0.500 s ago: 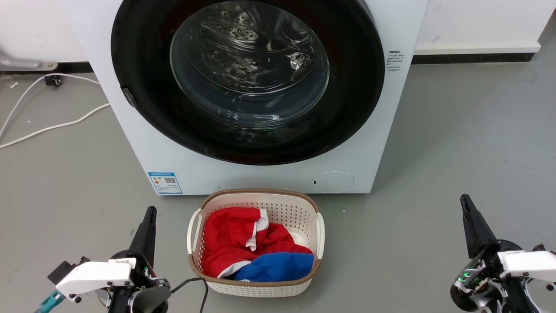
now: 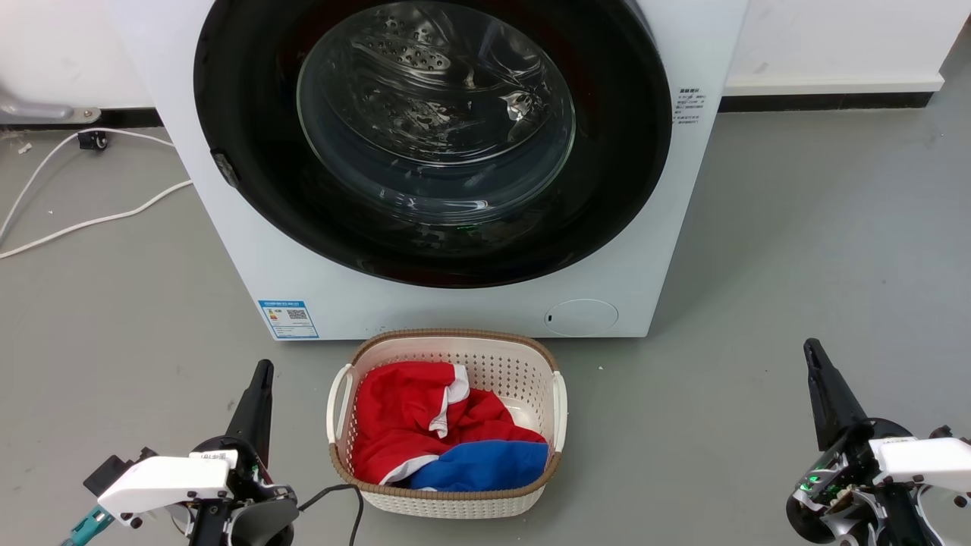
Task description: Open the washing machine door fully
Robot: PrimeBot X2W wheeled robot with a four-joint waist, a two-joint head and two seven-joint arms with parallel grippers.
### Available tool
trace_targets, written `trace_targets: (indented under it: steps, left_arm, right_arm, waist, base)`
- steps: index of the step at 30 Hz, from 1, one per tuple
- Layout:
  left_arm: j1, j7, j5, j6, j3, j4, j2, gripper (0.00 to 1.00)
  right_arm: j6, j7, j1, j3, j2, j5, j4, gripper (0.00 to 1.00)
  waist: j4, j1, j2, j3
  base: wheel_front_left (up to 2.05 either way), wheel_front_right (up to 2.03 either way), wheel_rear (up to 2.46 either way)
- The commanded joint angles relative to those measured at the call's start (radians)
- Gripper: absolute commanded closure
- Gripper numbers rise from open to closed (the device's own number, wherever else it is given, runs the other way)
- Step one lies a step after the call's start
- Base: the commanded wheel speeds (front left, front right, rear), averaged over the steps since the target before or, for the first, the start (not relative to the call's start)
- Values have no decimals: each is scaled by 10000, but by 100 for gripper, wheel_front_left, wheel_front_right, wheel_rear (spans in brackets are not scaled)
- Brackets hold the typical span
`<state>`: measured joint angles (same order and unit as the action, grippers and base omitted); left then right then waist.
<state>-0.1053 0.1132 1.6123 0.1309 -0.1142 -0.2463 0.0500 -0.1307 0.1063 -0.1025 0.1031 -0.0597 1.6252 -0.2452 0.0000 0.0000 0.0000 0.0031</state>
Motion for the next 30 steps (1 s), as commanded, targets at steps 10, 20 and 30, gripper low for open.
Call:
trace_targets:
  steps: [10, 20, 30]
  left_arm:
    - [328, -248, -105, -4, 84, -100, -33, 0]
    - [396, -731, -2245, -321, 15, 442, -26, 0]
    - [573, -1163, -4939, -999, 399, 1079, -8, 0]
  right_arm:
    - [5, -229, 343, 10, 39, -190, -259, 0]
    - [4, -705, 475, 309, 45, -2404, 254, 0]
    - [2, -1130, 734, 50, 50, -5307, 1398, 0]
  waist:
    - [-2, 0, 0, 4]
    - [4, 0, 0, 34]
    - [4, 0, 0, 77]
  base:
    - [0, 0, 0]
    - [0, 0, 0]
    - [0, 0, 0]
